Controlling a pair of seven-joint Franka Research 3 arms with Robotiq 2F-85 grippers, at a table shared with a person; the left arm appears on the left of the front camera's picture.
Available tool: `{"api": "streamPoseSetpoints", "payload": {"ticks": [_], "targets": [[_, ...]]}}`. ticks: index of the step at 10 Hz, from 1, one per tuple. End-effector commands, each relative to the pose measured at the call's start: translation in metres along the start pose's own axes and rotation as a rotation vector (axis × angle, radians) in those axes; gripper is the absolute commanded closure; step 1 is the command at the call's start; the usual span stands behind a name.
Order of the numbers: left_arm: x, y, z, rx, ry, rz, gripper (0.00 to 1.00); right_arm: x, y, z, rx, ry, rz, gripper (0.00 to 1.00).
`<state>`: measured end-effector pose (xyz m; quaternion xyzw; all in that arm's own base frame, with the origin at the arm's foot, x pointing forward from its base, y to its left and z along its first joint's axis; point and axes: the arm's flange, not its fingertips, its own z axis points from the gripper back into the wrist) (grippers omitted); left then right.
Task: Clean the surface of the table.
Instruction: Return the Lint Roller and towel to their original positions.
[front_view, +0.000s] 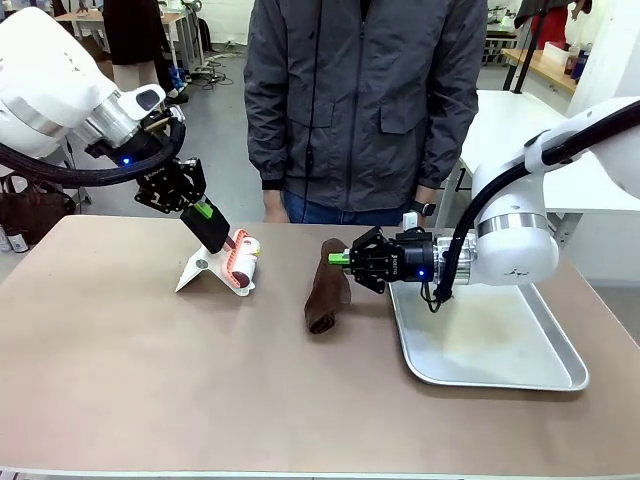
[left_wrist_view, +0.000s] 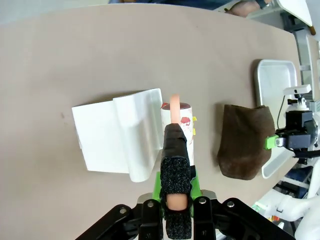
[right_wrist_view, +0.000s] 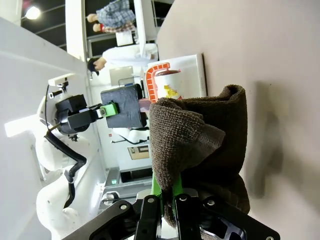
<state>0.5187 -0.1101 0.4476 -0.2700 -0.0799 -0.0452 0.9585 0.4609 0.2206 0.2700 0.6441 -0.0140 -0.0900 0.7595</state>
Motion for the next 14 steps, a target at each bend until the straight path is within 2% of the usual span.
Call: {"api": "streamPoseSetpoints", "payload": {"ticks": [1,5,14], "targets": [[0.009,-0.007,-0.001,0.042,-0.011,0.041,0.78,0.001,-0.003,-0.013,0.001,-0.030,0.015,0.92],[0.012,-0.008,-0.008,0.040,-0.048,0.078,0.78,0.003,-0.005,-0.012,0.008,-0.030,0.010,0.92],[0.006,0.012,-0.021,0.036,-0.035,0.100,0.78,0.007,-0.003,-0.015,-0.018,-0.044,0.018,0.92]]}}
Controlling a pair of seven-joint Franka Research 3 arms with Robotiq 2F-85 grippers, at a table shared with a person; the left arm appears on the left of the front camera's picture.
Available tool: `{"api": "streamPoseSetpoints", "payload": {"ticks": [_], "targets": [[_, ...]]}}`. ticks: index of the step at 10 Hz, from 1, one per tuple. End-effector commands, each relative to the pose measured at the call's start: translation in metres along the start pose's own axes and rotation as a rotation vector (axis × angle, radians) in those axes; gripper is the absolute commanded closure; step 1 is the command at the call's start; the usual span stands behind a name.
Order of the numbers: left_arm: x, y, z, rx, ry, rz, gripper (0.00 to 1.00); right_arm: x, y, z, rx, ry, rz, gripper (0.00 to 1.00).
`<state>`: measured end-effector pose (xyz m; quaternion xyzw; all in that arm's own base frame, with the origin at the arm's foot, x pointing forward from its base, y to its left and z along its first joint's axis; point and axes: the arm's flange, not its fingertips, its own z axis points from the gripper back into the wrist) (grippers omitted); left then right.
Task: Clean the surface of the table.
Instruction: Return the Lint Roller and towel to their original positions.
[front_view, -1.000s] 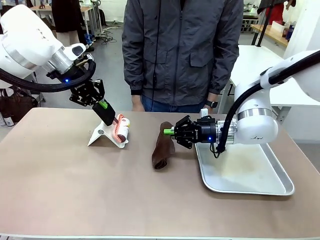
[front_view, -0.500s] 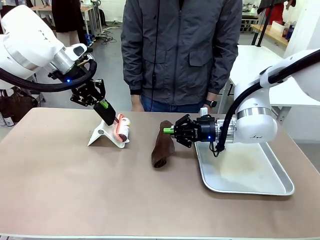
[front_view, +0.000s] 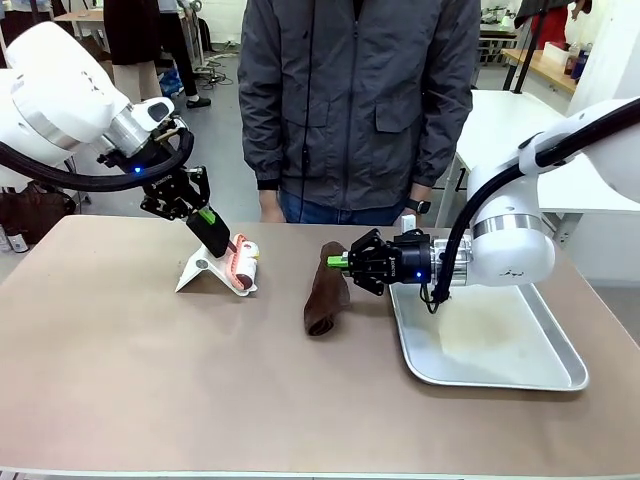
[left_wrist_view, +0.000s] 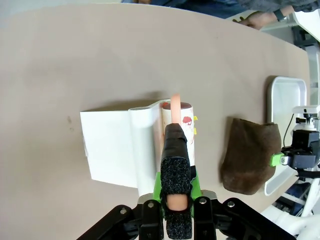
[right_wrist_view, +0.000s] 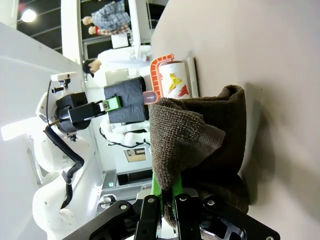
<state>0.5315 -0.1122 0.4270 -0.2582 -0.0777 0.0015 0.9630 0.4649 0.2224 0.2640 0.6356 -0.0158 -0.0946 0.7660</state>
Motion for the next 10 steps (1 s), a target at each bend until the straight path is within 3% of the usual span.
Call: {"api": "streamPoseSetpoints", "payload": {"ticks": [1,5,7,8,9,10], "targets": [[-0.0021,0.0039,-0.0012,-0.008,-0.010,0.007,0.78,0.0028,0.0023,-0.0124,0.000,-0.035,0.022,0.92],[-0.0025,0.0036,-0.0079,-0.002,-0.008,0.009,0.78,0.0044,0.0012,-0.0120,-0.017,-0.056,0.031,0.92],[-0.0027,0.0067,-0.0060,0.011,-0.014,0.015,0.78,0.0050,0.0009,-0.0123,-0.084,-0.075,0.039,0.92],[-0.0032,0.0072,-0.0051,0.020,-0.015,0.019,0.78,0.0049,0.0008,-0.0144,-0.120,-0.064,0.036,0.37],[-0.0036,0.0065,-0.0049,0.020,-0.014,0.025,0.20,0.0047,0.0014,-0.0152,-0.129,-0.059,0.038,0.37],[-0.0040,0.0064,-0.0042,0.020,-0.014,0.022,0.20,0.0043,0.0021,-0.0152,-0.138,-0.054,0.044,0.00]]}}
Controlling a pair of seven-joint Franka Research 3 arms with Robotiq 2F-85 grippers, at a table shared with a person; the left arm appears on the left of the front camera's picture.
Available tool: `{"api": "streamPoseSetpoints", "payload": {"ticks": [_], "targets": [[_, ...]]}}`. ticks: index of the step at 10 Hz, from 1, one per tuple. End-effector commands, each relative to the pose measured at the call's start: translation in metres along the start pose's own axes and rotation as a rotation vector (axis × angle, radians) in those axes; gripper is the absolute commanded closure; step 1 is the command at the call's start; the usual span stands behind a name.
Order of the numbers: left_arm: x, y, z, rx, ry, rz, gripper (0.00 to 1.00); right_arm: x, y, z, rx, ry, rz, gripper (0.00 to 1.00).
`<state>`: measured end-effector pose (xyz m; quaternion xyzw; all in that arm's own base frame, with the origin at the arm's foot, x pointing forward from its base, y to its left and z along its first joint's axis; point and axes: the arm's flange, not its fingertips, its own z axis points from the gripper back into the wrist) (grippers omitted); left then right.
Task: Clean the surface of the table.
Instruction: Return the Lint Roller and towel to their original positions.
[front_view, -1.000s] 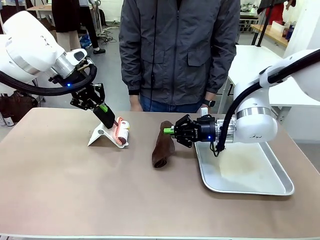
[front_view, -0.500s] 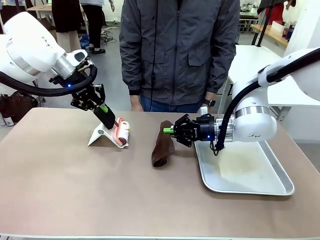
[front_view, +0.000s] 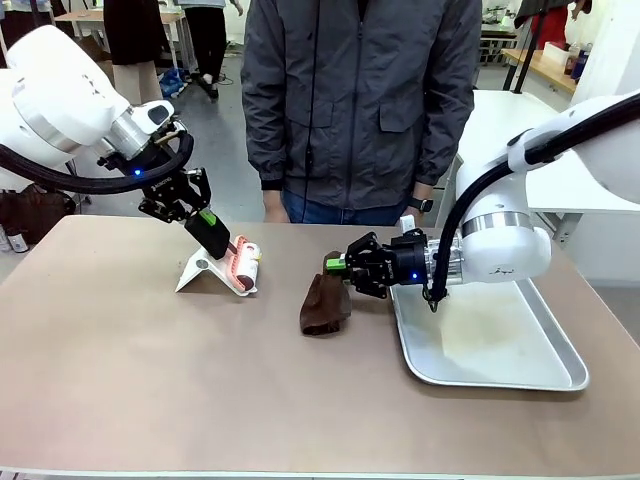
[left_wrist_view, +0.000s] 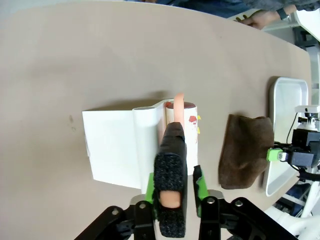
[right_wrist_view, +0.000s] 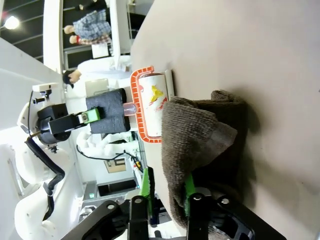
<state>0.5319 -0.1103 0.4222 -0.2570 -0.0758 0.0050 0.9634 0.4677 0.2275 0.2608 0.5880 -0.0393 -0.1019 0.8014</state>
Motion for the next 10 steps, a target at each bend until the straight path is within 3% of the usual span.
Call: {"api": "streamPoseSetpoints", "payload": {"ticks": [1,2,3,6,10], "targets": [[-0.004,0.003,0.000,0.016,-0.020,0.011,0.00,0.001,0.007,-0.008,-0.047,0.004,0.028,0.33],[-0.004,0.003,0.002,0.016,-0.026,0.008,0.15,-0.001,0.011,-0.007,-0.077,0.014,0.044,0.00],[-0.005,0.003,0.005,0.014,-0.034,0.007,0.00,-0.003,0.019,-0.009,-0.130,0.022,0.067,0.00],[-0.009,0.008,0.018,0.030,-0.062,0.006,0.00,-0.015,0.057,-0.018,-0.389,0.059,0.168,0.00],[-0.029,0.028,0.052,0.057,-0.118,0.011,0.00,-0.026,0.097,-0.018,-0.635,-0.044,0.258,0.00]]}}
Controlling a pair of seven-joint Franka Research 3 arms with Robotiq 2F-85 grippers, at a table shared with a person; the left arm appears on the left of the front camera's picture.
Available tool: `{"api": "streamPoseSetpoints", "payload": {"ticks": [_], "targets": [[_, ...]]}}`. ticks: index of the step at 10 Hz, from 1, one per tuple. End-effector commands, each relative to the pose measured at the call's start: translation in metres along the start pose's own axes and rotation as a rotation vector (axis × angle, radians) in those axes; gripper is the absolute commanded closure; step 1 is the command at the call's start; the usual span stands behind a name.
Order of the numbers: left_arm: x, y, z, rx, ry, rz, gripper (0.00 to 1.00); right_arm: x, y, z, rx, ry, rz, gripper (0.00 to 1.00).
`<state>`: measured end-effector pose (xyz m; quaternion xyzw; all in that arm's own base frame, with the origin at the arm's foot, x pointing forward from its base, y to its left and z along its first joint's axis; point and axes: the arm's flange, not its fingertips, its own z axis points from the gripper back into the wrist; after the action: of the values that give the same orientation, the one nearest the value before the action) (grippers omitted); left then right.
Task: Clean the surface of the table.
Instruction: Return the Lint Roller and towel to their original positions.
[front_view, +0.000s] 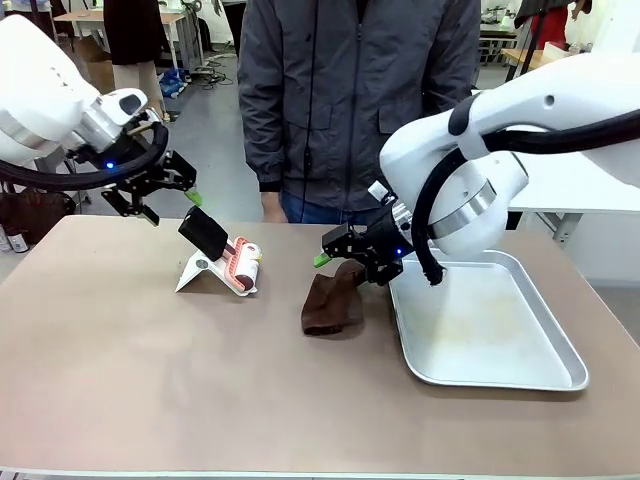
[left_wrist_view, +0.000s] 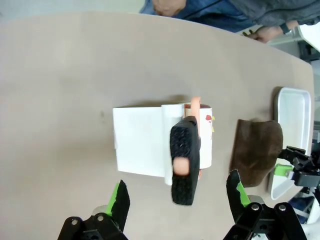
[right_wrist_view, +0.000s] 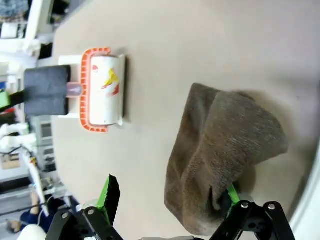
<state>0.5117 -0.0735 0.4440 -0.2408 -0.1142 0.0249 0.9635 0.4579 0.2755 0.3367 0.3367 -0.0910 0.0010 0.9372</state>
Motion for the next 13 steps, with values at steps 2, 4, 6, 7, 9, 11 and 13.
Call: {"api": "streamPoseSetpoints", "payload": {"ticks": [2,4,6,7,9,11,13], "targets": [[-0.031,0.019,0.041,-0.007,-0.108,0.004,0.00,-0.006,0.016,0.026,-0.090,-0.086,-0.011,0.00],[-0.059,0.027,0.067,-0.108,-0.140,-0.029,0.00,-0.021,0.013,0.049,0.049,-0.077,-0.043,0.00],[-0.087,0.037,0.083,-0.188,-0.142,-0.040,0.00,-0.038,-0.004,0.070,0.183,-0.043,-0.085,0.00],[-0.101,0.044,0.088,-0.230,-0.145,-0.050,0.00,-0.045,-0.019,0.074,0.259,-0.025,-0.114,0.00],[-0.125,0.058,0.086,-0.311,-0.150,-0.062,0.00,-0.051,-0.055,0.100,0.411,0.079,-0.172,0.00],[-0.142,0.082,0.077,-0.446,-0.099,-0.073,0.00,-0.065,-0.103,0.125,0.656,0.176,-0.186,0.00],[-0.142,0.108,0.078,-0.507,0.072,-0.231,0.00,-0.076,-0.140,0.149,0.785,0.179,-0.199,0.00]]}}
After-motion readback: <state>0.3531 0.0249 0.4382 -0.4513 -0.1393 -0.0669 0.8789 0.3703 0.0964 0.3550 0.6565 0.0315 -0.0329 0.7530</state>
